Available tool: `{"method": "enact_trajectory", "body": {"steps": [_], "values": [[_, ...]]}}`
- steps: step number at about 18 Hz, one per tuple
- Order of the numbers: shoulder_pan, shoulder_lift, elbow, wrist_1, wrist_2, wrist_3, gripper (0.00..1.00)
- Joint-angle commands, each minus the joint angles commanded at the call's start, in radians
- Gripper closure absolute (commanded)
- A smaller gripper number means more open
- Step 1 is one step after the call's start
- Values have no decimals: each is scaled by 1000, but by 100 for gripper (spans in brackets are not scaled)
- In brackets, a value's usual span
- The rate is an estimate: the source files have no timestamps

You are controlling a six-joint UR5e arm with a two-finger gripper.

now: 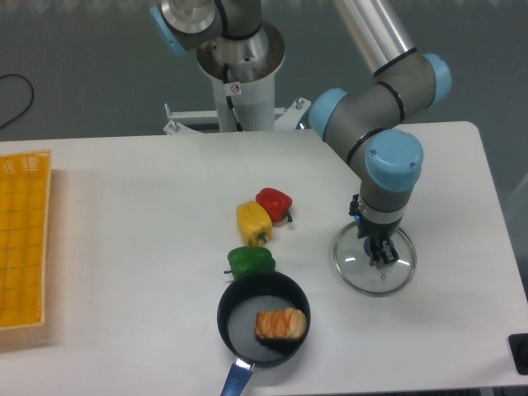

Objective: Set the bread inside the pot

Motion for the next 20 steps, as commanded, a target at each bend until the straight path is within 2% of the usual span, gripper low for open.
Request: {"method": "enact_trajectory", "body": {"steps": [4, 8, 13, 18, 20], "values": [[-78, 49, -8, -23, 8, -98, 100], [-176, 52, -3, -20, 11, -244, 100], [-255, 14, 15, -8, 8, -363, 100], [-279, -58, 29, 63, 12, -394, 100], [-279, -73, 41, 64, 17, -400, 100]]}}
